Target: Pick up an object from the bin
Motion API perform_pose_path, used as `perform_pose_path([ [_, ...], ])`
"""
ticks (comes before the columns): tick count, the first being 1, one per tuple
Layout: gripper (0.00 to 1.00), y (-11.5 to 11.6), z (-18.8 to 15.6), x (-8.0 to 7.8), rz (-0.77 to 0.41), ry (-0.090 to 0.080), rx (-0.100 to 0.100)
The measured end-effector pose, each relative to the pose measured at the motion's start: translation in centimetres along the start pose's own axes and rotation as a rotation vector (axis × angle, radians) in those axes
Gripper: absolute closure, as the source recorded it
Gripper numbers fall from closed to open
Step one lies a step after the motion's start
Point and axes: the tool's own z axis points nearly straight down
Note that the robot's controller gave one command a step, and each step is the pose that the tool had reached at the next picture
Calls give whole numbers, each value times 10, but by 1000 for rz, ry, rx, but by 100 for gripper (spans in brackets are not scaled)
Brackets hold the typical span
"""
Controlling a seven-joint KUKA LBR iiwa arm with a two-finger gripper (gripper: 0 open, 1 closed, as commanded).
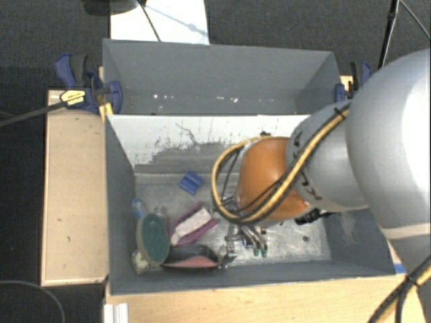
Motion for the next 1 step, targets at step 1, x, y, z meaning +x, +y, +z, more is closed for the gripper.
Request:
perform_pose_path([
  [1,0,59,2,-15,-142,8,0],
])
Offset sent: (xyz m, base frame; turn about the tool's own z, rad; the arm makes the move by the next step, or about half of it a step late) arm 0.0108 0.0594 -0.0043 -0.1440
